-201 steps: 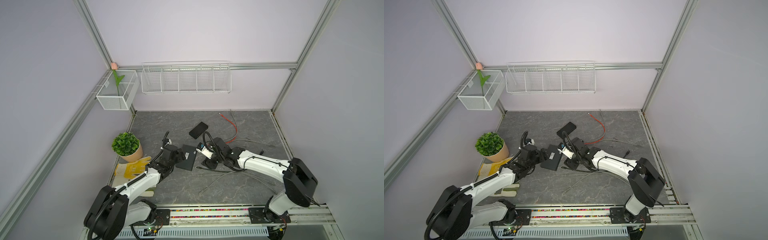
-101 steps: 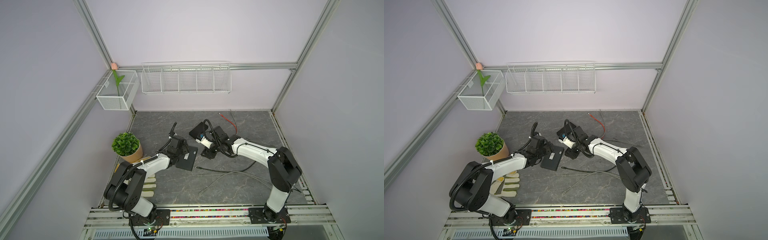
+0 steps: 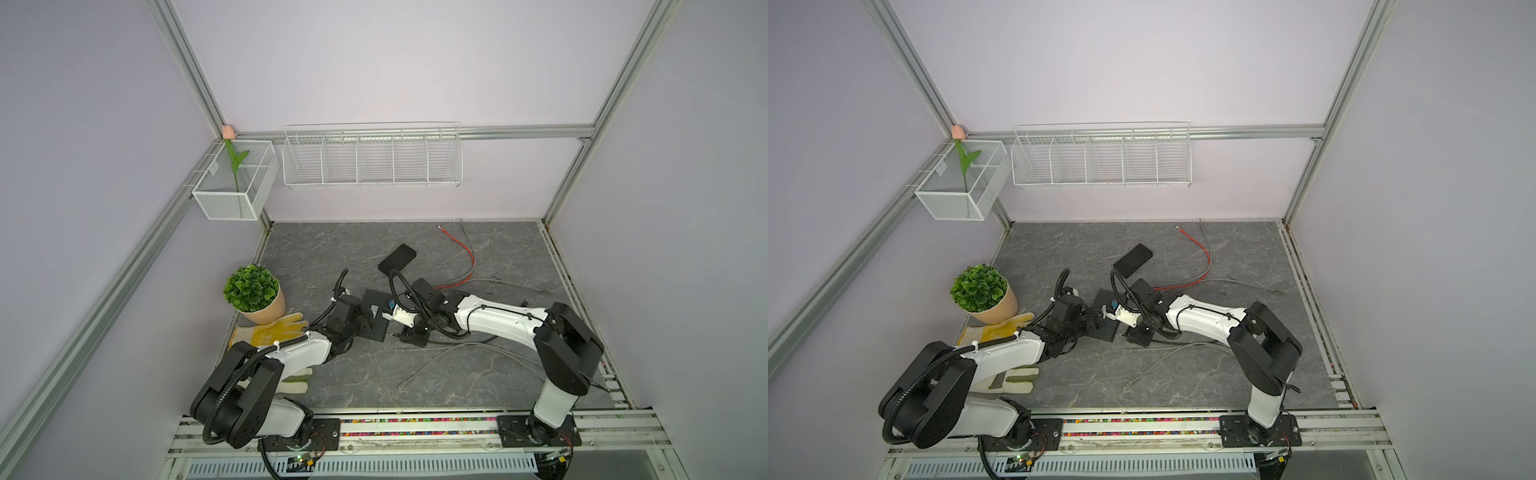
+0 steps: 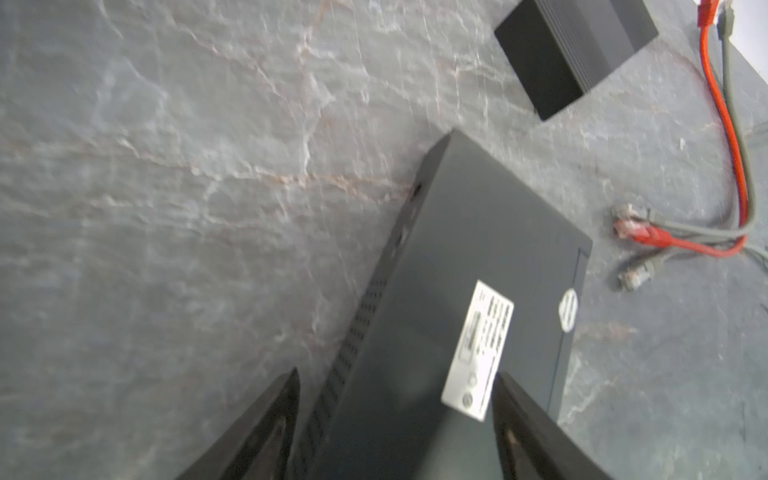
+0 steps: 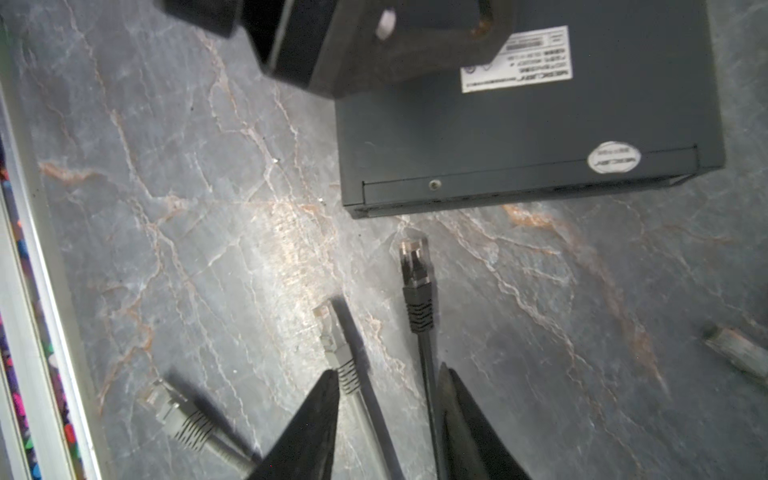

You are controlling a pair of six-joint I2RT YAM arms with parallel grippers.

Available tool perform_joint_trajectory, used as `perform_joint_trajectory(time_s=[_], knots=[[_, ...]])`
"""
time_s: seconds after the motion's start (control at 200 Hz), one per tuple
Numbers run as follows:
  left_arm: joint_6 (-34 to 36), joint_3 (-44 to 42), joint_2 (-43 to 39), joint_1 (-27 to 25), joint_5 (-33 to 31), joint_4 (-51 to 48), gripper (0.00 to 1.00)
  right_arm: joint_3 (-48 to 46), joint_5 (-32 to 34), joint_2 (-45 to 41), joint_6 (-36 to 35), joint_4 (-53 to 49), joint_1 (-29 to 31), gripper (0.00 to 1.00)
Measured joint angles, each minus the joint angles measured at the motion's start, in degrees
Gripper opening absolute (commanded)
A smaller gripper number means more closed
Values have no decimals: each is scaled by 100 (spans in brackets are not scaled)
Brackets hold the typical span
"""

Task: Insert the plug into the switch port
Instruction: 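Lower the right gripper and close it on the black ethernet plug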

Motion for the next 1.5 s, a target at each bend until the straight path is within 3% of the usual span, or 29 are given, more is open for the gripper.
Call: perform_joint_trajectory(time_s=[0.28,0.83,1.5], knots=[[-15,-74,-494,-98,-136,-13,73,177,175,44,-131,-278,-4,42],[-33,-393,-1292,-109,-310,-173,73,839,297,938,-299,-643,-55,38],[-35,-452,-1276,-109,-330,-170,73,1121,297,1311,-343,-813,-72,28]])
